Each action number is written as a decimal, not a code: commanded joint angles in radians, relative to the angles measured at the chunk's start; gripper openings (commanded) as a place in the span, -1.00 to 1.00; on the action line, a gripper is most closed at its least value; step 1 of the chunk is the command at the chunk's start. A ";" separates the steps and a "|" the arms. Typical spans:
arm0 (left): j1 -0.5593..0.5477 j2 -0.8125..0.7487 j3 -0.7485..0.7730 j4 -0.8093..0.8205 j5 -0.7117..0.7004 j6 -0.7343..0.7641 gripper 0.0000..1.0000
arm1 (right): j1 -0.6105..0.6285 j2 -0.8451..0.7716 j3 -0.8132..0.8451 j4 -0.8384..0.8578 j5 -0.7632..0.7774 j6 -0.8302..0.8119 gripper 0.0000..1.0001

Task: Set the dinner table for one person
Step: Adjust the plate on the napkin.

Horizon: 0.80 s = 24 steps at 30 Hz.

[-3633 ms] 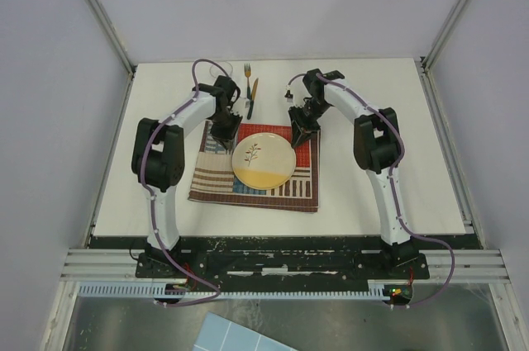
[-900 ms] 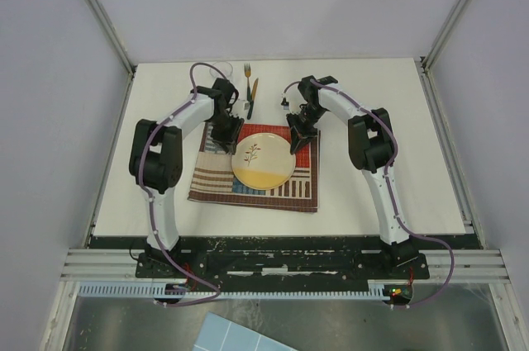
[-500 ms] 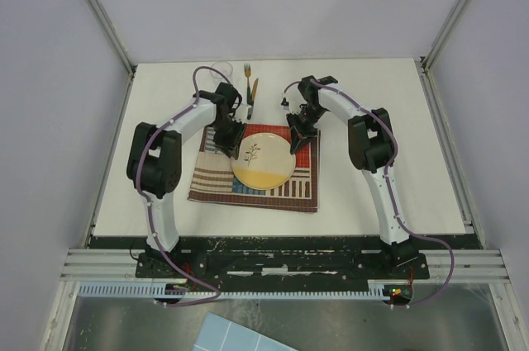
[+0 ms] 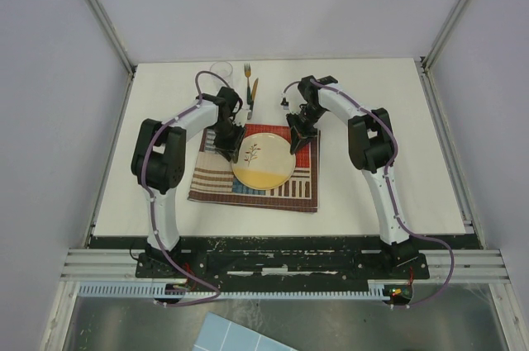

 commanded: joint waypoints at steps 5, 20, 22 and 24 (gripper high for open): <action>0.003 0.064 -0.021 0.043 0.051 -0.001 -0.56 | 0.034 -0.056 0.003 0.015 -0.045 -0.019 -0.96; 0.003 0.027 0.032 -0.002 0.052 0.008 -0.95 | 0.061 -0.105 0.022 -0.010 -0.055 -0.030 -0.96; 0.003 0.025 0.050 -0.012 0.048 0.010 -0.95 | 0.071 -0.115 0.031 -0.020 -0.058 -0.033 -0.96; 0.004 0.023 0.059 -0.021 0.047 0.012 -0.95 | 0.081 -0.125 0.035 -0.023 -0.062 -0.035 -0.96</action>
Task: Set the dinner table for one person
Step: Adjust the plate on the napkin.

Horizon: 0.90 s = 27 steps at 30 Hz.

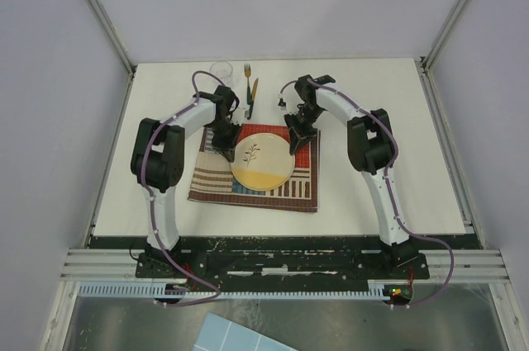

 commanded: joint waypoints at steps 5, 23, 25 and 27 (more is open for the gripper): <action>-0.016 0.001 0.048 -0.010 -0.005 0.028 -0.95 | 0.080 -0.115 0.043 -0.015 -0.101 -0.022 -0.96; -0.017 -0.038 0.069 -0.045 -0.030 0.045 -0.94 | 0.095 -0.070 0.070 0.002 -0.096 -0.001 -0.96; -0.017 -0.040 0.068 -0.046 -0.034 0.046 -0.95 | 0.094 -0.061 0.072 0.006 -0.095 0.001 -0.96; -0.016 -0.039 0.069 -0.047 -0.039 0.049 -0.95 | 0.094 -0.052 0.072 0.006 -0.095 0.001 -0.96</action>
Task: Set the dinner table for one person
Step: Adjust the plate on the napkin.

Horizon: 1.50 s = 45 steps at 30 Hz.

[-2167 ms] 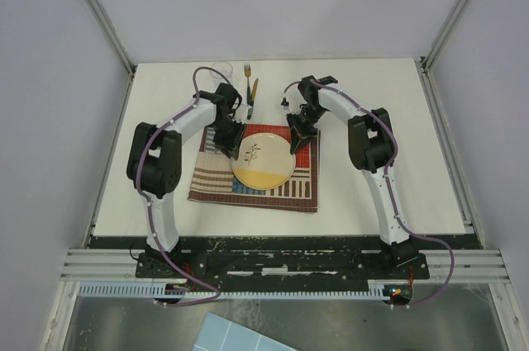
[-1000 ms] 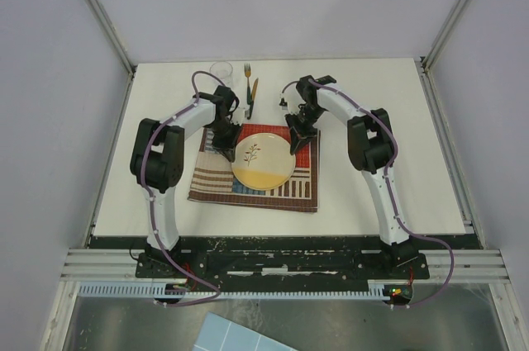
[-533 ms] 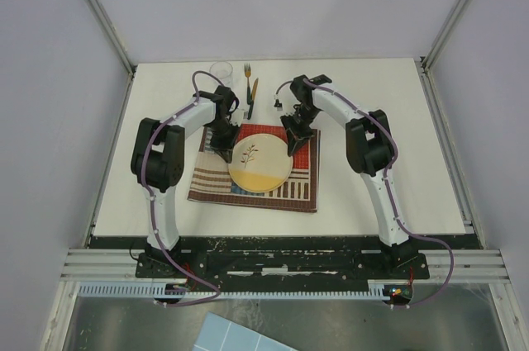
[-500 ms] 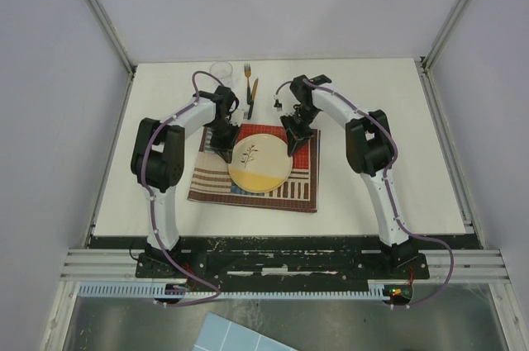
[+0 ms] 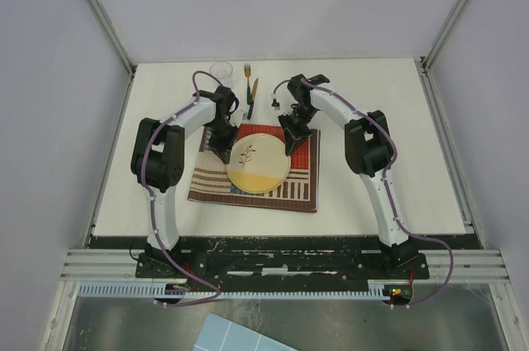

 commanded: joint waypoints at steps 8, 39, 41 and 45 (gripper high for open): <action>-0.015 -0.017 0.040 0.046 0.020 0.051 -0.94 | 0.042 -0.009 0.049 0.035 -0.116 -0.006 -0.96; -0.015 -0.104 0.044 0.048 -0.074 0.041 -0.49 | -0.001 -0.114 0.110 0.011 0.228 -0.090 -0.26; -0.007 -0.135 0.062 0.049 -0.090 0.041 -0.40 | -0.023 -0.148 0.100 0.022 0.245 -0.097 -0.25; 0.005 -0.191 0.133 0.049 -0.160 0.046 -0.01 | -0.064 -0.192 0.080 0.023 0.231 -0.096 -0.25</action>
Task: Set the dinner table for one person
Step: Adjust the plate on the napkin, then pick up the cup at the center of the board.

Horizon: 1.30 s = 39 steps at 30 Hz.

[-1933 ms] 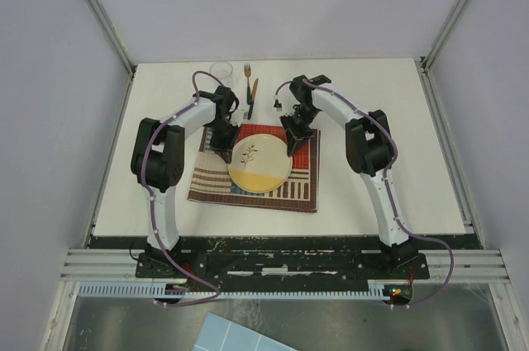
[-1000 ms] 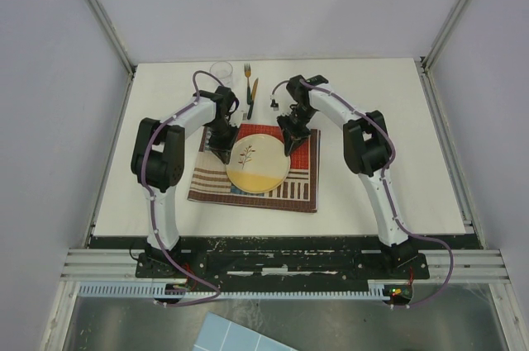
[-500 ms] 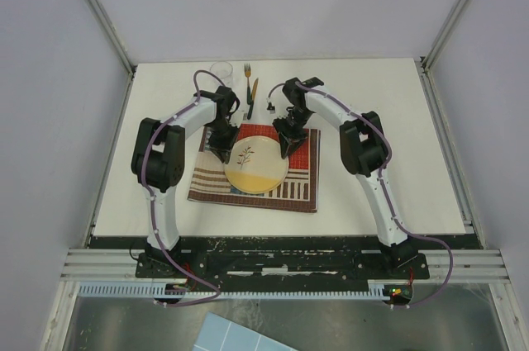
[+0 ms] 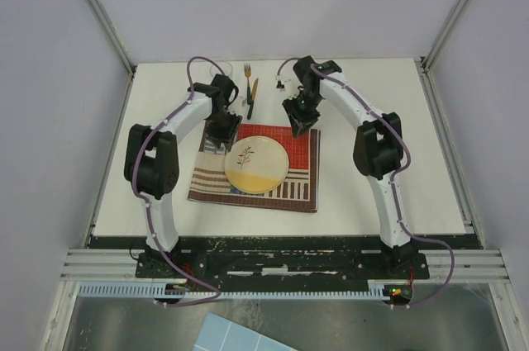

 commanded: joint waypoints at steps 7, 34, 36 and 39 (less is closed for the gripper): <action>0.071 -0.061 0.294 0.092 -0.191 0.066 0.22 | -0.100 -0.187 -0.040 0.026 0.018 -0.020 -0.26; 0.151 0.417 0.833 0.278 -0.328 0.029 0.19 | -0.138 -0.252 -0.240 0.087 -0.011 -0.009 -0.31; 0.153 0.403 0.815 0.302 -0.334 0.017 0.18 | -0.137 -0.253 -0.246 0.088 -0.017 -0.007 -0.31; 0.154 0.390 0.814 0.322 -0.351 -0.004 0.15 | -0.137 -0.254 -0.258 0.094 -0.018 -0.007 -0.31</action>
